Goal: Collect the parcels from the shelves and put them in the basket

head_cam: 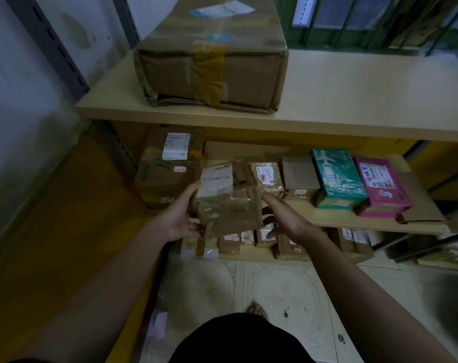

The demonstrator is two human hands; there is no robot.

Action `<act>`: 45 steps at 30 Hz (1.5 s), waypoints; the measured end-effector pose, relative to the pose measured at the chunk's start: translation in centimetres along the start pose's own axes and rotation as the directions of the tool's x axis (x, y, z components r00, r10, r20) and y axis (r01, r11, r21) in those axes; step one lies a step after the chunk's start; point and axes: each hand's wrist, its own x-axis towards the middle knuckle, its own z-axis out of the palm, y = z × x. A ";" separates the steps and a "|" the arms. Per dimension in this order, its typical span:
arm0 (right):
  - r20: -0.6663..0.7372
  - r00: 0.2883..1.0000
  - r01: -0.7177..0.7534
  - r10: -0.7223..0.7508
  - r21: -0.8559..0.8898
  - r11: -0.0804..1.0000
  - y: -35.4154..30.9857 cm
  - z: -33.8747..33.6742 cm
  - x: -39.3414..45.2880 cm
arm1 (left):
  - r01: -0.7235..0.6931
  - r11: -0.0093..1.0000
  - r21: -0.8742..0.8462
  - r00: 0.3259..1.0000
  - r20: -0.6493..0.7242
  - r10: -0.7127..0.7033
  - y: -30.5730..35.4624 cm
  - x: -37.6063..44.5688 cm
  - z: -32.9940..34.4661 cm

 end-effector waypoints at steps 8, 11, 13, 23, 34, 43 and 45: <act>-0.117 0.993 0.059 -0.026 0.287 0.956 1.0 0.9 1.1 | -0.164 0.978 0.126 0.976 -0.124 0.179 -0.4 1.3 1.8; -0.276 0.960 0.128 -0.039 0.313 0.941 0.7 1.1 2.6 | -0.169 0.966 0.198 0.964 -0.173 0.204 -0.6 2.0 2.6; -0.360 0.931 0.167 -0.062 0.270 0.948 0.2 1.3 4.1 | -0.268 0.914 0.304 0.907 -0.241 0.346 -1.0 2.7 3.1; -0.534 0.829 0.198 -0.166 0.003 0.980 -1.9 2.7 13.0 | -0.276 0.301 0.913 0.604 -0.079 0.793 -2.4 6.8 3.2; -0.430 0.902 0.059 -0.027 0.063 0.996 -0.3 2.2 17.3 | -0.141 0.282 0.949 0.770 -0.074 0.634 -3.3 10.1 4.8; -0.155 0.987 0.036 -0.043 -0.048 0.998 -0.7 0.4 14.0 | 0.009 0.387 0.922 0.907 -0.171 0.386 -2.4 10.6 5.8; -0.129 0.991 0.014 -0.021 -0.059 0.998 -1.1 -0.2 12.8 | 0.008 0.400 0.916 0.905 -0.176 0.386 -1.5 9.8 6.2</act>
